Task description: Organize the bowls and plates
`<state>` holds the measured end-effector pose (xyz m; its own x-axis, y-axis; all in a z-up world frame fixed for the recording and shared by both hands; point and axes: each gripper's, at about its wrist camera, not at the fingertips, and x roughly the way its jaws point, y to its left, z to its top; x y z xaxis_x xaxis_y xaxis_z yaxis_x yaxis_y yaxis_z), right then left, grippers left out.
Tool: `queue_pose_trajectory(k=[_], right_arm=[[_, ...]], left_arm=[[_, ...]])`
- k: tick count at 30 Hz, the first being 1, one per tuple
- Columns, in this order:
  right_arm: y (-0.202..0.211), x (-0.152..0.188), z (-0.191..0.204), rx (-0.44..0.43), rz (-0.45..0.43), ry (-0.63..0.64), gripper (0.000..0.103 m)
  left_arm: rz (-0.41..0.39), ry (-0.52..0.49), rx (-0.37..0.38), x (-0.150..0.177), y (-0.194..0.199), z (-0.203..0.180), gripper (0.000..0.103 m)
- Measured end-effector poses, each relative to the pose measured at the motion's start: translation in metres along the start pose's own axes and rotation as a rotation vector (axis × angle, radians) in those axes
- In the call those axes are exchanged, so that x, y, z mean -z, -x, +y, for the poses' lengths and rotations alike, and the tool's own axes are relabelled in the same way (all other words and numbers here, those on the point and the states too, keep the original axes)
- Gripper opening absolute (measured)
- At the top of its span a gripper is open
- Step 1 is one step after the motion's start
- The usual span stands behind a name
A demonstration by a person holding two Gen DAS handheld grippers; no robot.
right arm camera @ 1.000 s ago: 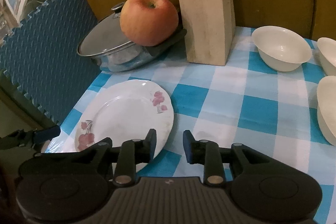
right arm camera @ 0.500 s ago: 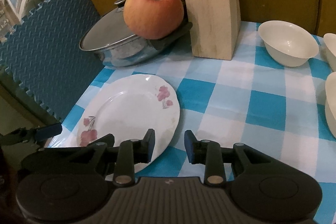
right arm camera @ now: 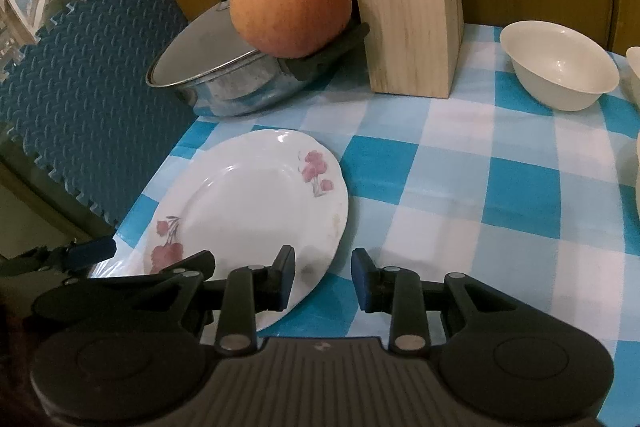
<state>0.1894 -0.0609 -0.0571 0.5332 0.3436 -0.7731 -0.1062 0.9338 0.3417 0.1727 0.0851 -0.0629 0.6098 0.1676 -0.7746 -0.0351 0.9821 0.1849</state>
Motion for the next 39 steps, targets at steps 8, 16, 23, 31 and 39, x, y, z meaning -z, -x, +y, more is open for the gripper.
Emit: queue_pose_trajectory(k=[8,16,23,31,39], right_arm=[[-0.002,0.000,0.000,-0.002,0.003,-0.002,0.025],[-0.007,-0.001,0.000,-0.009,0.012,-0.014,0.025],[-0.009,-0.002,0.000,-0.020,0.015,-0.020,0.026],[-0.011,-0.004,0.000,-0.045,0.025,-0.040,0.028],[-0.012,-0.007,-0.009,-0.068,0.027,-0.070,0.019]], left_arm=[[0.011,0.009,0.003,-0.001,-0.004,0.002,0.102],[0.023,0.026,0.007,-0.001,-0.009,0.005,0.102],[0.030,0.065,0.025,-0.003,-0.013,0.012,0.103],[0.047,0.146,0.075,-0.007,-0.024,0.029,0.103],[0.056,0.169,0.158,-0.010,-0.031,0.029,0.100]])
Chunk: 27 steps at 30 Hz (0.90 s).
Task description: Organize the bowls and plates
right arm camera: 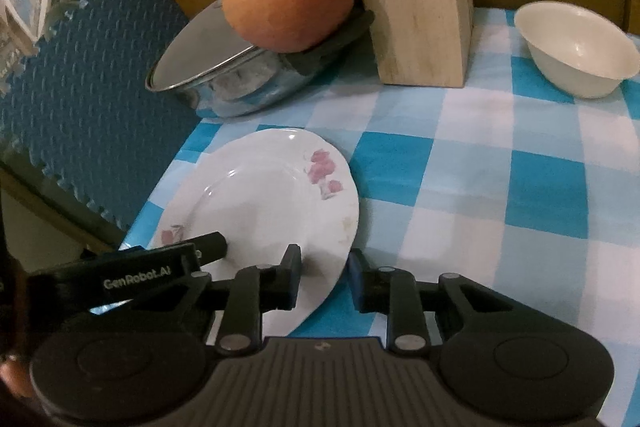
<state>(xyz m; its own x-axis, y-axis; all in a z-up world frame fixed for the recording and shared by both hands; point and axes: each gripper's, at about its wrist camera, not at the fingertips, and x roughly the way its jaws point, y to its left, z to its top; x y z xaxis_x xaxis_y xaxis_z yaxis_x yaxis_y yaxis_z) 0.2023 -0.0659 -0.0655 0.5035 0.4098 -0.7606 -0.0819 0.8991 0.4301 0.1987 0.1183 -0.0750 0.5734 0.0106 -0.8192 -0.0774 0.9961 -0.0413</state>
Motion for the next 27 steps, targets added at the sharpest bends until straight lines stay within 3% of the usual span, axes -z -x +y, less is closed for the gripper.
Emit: queue_pose_trajectory(k=[3,5,16,21,24,27], right_arm=[[0.002,0.000,-0.002,-0.010,0.002,-0.004,0.017],[0.004,0.001,-0.002,0.004,0.000,0.004,0.017],[0.018,0.004,-0.016,0.051,-0.030,-0.002,0.014],[0.020,0.003,-0.023,0.046,-0.042,-0.036,0.015],[0.016,0.003,-0.026,0.022,-0.035,-0.058,0.016],[0.013,0.004,-0.023,-0.018,-0.021,-0.052,0.024]], left_arm=[[0.003,-0.046,0.042,0.002,0.004,-0.013,0.096],[-0.004,-0.063,0.022,0.006,0.006,-0.020,0.097],[-0.002,-0.145,0.066,0.015,0.013,-0.035,0.094],[-0.061,-0.188,-0.012,0.015,0.011,-0.039,0.099],[-0.060,-0.169,-0.020,0.013,0.010,-0.038,0.100],[-0.070,-0.166,-0.032,0.010,0.008,-0.040,0.100]])
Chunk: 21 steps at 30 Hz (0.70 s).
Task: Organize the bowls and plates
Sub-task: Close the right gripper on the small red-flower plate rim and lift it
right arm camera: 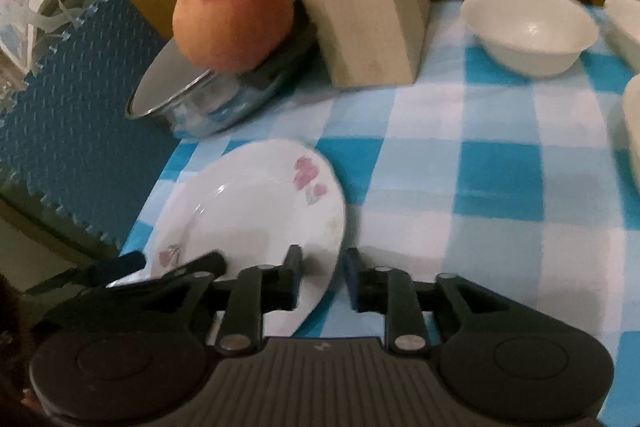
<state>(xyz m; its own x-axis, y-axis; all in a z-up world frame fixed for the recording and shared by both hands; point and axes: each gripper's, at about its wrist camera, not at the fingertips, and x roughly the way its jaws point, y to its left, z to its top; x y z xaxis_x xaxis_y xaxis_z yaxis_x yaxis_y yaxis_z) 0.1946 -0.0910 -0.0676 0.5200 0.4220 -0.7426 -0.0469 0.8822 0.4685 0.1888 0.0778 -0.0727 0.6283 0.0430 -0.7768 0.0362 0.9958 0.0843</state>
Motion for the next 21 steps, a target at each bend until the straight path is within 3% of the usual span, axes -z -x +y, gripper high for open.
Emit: queue_pose_trajectory(k=[5,9,12,14,15,18,21], right_arm=[[-0.001,0.002,0.009,0.025,-0.002,0.078,0.027],[0.000,0.002,0.005,0.029,-0.004,0.069,0.020],[0.000,0.001,0.002,0.019,-0.002,0.041,0.019],[0.000,0.001,0.001,0.016,-0.004,0.035,0.018],[0.000,0.000,0.001,0.017,-0.004,0.035,0.017],[0.001,0.000,0.000,0.013,-0.003,0.027,0.017],[0.001,0.000,-0.001,0.007,-0.001,0.022,0.017]], left_arm=[[-0.041,-0.074,-0.005,-0.002,0.001,-0.015,0.097],[-0.063,-0.113,0.016,-0.003,0.002,-0.025,0.093],[-0.064,-0.109,0.057,-0.003,0.003,-0.028,0.078],[-0.065,-0.122,0.088,-0.003,0.007,-0.032,0.062],[-0.066,-0.129,0.096,-0.002,0.007,-0.034,0.060],[-0.064,-0.160,0.100,-0.002,0.010,-0.037,0.060],[-0.059,-0.124,0.095,-0.004,0.011,-0.025,0.068]])
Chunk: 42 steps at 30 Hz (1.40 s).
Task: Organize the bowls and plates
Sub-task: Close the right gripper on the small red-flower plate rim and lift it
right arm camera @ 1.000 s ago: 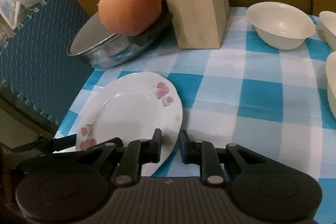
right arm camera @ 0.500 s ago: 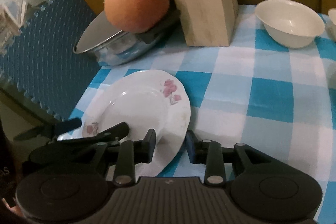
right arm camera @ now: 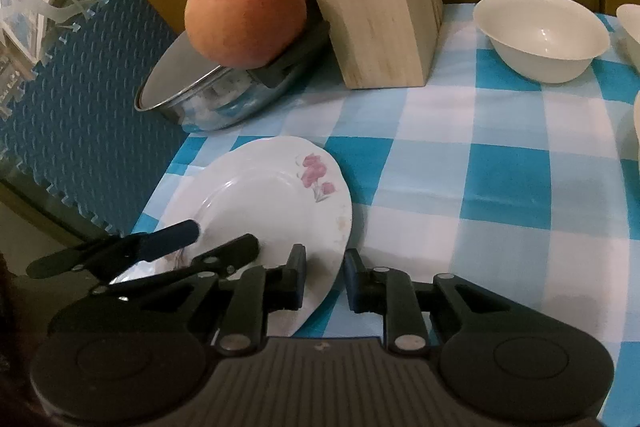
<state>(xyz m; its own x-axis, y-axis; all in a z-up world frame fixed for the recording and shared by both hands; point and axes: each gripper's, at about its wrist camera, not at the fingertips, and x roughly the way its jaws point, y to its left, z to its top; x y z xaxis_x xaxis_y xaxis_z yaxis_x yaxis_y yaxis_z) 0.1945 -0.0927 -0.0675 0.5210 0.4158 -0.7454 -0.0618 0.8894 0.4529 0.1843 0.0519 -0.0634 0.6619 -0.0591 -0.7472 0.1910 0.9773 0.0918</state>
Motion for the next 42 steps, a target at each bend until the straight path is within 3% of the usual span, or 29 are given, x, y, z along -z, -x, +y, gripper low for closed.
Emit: queue_pose_trajectory(k=[5,9,14,16,24,28,42], right_arm=[[-0.001,-0.001,-0.003,-0.010,0.007,-0.023,0.016],[-0.001,-0.001,-0.004,-0.015,0.008,-0.032,0.017],[-0.001,0.002,0.000,-0.006,-0.001,-0.010,0.019],[-0.001,0.002,0.000,-0.005,-0.004,-0.007,0.019],[-0.001,0.002,0.004,0.021,-0.009,0.033,0.019],[0.000,0.002,0.002,0.019,-0.013,0.018,0.019],[0.006,-0.001,-0.008,0.033,-0.011,-0.003,0.019]], left_arm=[[0.025,0.182,-0.011,-0.003,0.001,0.047,0.076],[0.093,0.312,0.069,0.003,-0.009,0.077,0.079],[0.089,0.204,0.053,0.000,-0.012,0.054,0.078],[0.079,0.171,0.029,-0.002,-0.014,0.042,0.082],[0.084,0.180,0.007,-0.001,-0.014,0.038,0.081],[0.053,0.134,-0.017,-0.001,-0.008,0.030,0.081],[0.053,0.079,0.005,0.001,-0.008,0.022,0.085]])
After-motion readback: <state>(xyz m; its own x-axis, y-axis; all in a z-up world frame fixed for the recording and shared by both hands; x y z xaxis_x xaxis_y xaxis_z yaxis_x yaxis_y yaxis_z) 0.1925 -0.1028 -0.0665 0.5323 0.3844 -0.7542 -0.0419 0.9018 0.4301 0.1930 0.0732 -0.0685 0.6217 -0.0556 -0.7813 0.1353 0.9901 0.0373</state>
